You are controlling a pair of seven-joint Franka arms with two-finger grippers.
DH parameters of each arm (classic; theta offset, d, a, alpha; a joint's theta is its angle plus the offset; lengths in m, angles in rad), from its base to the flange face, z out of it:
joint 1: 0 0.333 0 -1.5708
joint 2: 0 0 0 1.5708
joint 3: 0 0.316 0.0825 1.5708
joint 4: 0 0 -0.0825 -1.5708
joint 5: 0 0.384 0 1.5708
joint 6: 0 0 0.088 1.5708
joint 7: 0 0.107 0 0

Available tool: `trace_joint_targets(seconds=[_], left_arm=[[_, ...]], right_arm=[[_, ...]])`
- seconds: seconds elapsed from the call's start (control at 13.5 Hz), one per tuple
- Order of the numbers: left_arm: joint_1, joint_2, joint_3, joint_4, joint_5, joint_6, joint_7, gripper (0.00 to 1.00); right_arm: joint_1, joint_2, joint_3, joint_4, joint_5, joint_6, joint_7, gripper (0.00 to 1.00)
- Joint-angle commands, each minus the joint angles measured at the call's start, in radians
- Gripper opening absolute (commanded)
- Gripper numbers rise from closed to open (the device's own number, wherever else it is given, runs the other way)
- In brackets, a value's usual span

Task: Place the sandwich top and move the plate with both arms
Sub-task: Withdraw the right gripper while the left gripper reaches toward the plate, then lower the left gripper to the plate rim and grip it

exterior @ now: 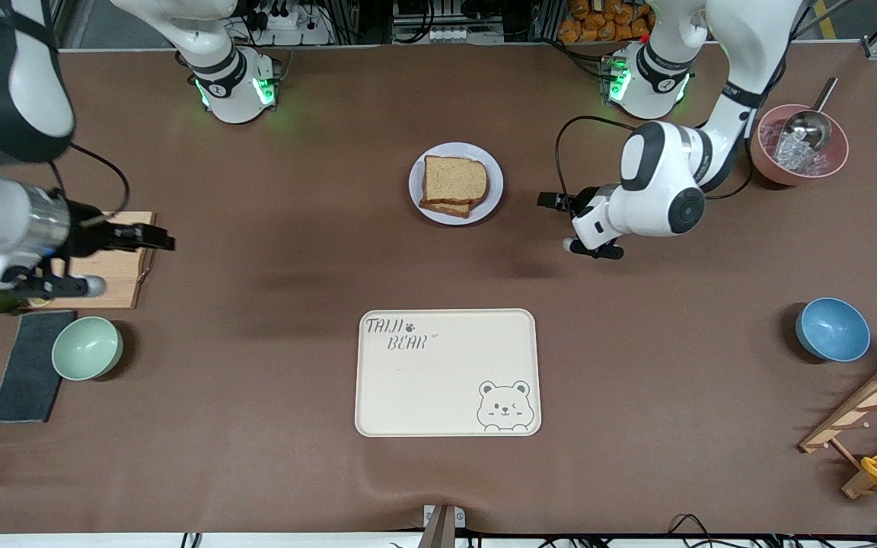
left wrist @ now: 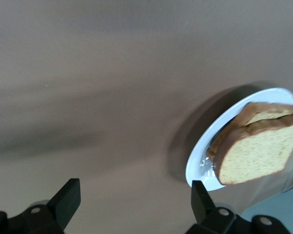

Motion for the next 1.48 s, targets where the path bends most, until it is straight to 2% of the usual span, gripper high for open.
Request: trace_joint_targets(seconds=[0.0, 0.3, 0.59, 0.81, 1.04, 1.41], left_arm=[[-0.035, 0.051, -0.005, 0.012, -0.04, 0.049, 0.019, 1.0], [-0.104, 0.09, -0.005, 0.011, -0.11, 0.112, 0.02, 1.0], [-0.145, 0.117, -0.005, 0.004, -0.146, 0.119, 0.02, 1.0], [-0.153, 0.134, -0.005, 0.004, -0.149, 0.121, 0.02, 1.0], [-0.183, 0.143, -0.007, 0.003, -0.173, 0.127, 0.02, 1.0], [-0.222, 0.175, -0.008, 0.007, -0.247, 0.211, 0.022, 1.0]], right_arm=[[-0.069, -0.147, 0.017, -0.031, -0.046, -0.058, 0.013, 0.81], [-0.089, -0.245, 0.02, -0.041, -0.041, -0.074, -0.014, 0.82], [-0.094, -0.215, 0.02, -0.061, -0.047, -0.034, 0.013, 0.84], [-0.083, -0.197, 0.023, -0.045, -0.04, -0.034, 0.122, 0.85], [-0.069, -0.175, 0.025, -0.037, -0.034, -0.032, 0.122, 0.91], [-0.037, -0.175, 0.025, -0.035, -0.047, -0.026, 0.122, 0.91]])
